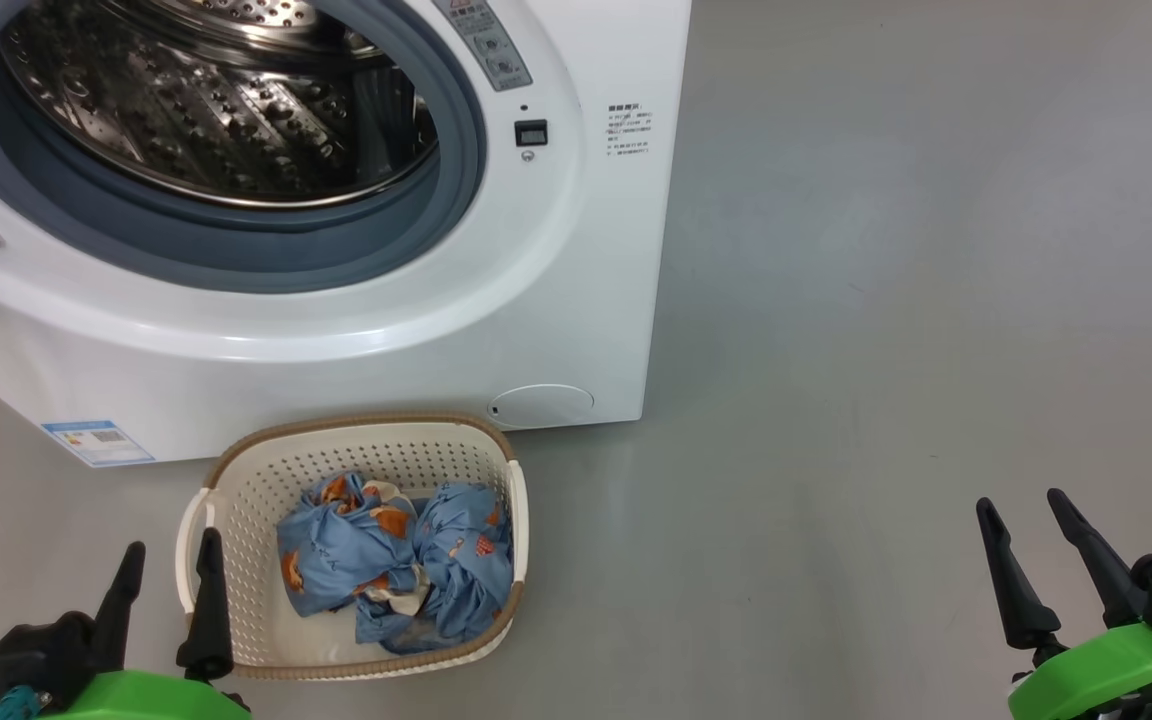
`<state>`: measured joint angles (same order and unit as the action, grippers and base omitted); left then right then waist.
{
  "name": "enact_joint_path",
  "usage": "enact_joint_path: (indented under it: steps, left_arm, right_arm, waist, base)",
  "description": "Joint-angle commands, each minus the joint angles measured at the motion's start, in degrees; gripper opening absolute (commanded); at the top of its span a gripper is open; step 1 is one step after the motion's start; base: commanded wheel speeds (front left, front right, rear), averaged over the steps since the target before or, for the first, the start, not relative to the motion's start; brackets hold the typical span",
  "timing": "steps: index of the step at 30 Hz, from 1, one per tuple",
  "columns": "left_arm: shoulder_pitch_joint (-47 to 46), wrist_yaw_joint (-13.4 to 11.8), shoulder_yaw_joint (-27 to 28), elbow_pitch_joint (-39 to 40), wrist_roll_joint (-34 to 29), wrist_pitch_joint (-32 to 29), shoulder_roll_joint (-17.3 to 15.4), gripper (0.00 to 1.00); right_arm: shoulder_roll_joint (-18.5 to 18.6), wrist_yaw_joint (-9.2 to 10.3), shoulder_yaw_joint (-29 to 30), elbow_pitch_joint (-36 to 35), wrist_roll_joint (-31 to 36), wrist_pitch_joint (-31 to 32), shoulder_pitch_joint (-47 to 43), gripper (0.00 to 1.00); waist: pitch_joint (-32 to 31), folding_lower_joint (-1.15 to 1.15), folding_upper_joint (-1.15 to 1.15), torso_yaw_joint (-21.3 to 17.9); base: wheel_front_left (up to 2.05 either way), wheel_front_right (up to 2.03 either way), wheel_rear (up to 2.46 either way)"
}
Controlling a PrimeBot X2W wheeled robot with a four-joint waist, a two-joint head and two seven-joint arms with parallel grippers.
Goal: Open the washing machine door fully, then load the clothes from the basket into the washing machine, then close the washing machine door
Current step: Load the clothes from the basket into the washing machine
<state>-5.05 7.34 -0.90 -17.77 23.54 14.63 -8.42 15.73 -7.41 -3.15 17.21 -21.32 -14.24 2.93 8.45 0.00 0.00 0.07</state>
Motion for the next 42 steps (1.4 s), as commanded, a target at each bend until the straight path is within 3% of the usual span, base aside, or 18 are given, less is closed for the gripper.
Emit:
enact_joint_path:
  steps: [1, 19, 42]
  left_arm:
    - [-2.14, 0.14, 1.87, 0.95, 0.49, 0.37, -1.66, 1.0]
    - [-5.31, 0.14, 0.8, -2.52, 0.68, 0.37, -0.67, 1.0]
    - [-16.05, 0.14, -7.32, -17.36, 5.1, 0.37, -1.72, 1.0]
  right_arm:
    - [0.72, -0.08, -1.36, -1.48, 0.36, -0.76, 1.01, 1.0]
    - [-0.68, -0.08, -1.35, -2.25, 0.95, -0.76, 4.09, 1.0]
    - [-2.98, -0.08, -1.84, -3.17, 2.27, -0.76, 9.89, 1.0]
  waist:
    - [0.17, 0.0, 0.0, 0.0]
    - [5.88, 0.0, 0.0, -0.28]
    - [16.94, 0.0, 0.0, -1.82]
  base:
    - [0.0, 0.0, 0.0]
    - [0.0, 0.0, 0.0]
    - [0.0, 0.0, 0.0]
